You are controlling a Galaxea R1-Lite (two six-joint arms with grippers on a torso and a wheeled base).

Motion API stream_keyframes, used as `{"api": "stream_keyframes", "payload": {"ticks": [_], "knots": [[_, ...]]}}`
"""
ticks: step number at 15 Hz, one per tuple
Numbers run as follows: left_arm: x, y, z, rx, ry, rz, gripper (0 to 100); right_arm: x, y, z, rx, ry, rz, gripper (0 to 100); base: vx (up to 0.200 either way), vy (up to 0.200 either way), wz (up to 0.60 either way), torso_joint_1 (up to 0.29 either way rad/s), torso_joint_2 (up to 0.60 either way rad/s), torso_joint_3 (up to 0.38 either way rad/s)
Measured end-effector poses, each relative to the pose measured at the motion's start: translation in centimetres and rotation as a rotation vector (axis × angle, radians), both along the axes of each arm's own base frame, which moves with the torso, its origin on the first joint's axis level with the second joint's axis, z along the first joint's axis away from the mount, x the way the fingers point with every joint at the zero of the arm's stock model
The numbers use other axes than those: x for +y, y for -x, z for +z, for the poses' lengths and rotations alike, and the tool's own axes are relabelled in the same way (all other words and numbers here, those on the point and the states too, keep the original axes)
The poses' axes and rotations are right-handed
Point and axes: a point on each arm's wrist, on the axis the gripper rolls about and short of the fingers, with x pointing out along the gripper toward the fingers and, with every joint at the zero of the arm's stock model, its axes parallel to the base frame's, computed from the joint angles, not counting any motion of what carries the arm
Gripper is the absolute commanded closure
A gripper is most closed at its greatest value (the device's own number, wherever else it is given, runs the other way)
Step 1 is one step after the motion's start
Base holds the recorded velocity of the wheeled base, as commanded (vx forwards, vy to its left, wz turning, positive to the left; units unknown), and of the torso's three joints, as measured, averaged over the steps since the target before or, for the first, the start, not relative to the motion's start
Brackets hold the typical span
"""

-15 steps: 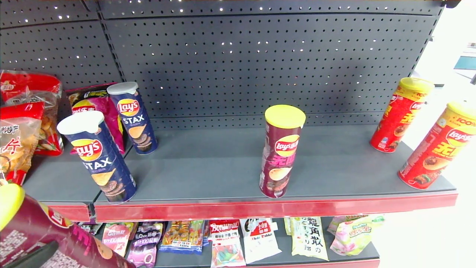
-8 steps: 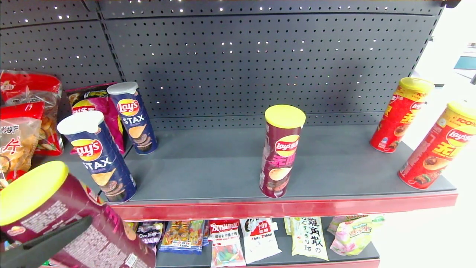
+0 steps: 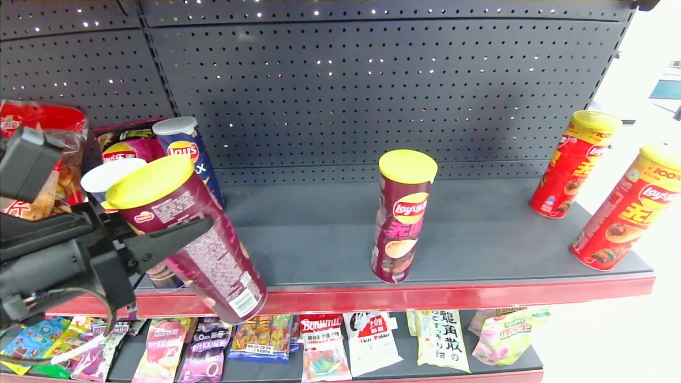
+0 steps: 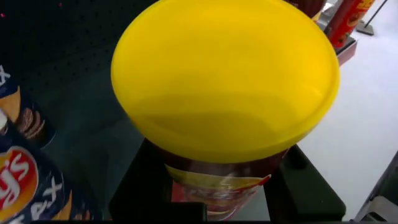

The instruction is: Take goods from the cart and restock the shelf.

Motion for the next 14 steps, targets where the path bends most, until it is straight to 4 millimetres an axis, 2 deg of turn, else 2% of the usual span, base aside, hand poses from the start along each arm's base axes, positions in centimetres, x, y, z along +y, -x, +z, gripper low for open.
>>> {"api": "stream_keyframes", "payload": {"ticks": [7, 10, 14], "knots": [[-3.2, -6.7, 1.7, -0.006, -0.005, -0.042, 100, 0.0, 0.0, 0.0, 0.000, 0.000, 0.000, 0, 0.000, 0.000, 0.00, 0.000, 0.00, 0.000], [-4.8, -9.4, 1.9, -0.004, -0.010, -0.049, 100, 0.0, 0.0, 0.0, 0.000, 0.000, 0.000, 0, 0.000, 0.000, 0.00, 0.000, 0.00, 0.000], [-8.0, -13.2, 2.6, -0.032, -0.007, -0.040, 100, 0.0, 0.0, 0.0, 0.000, 0.000, 0.000, 0, 0.000, 0.000, 0.00, 0.000, 0.00, 0.000]]}}
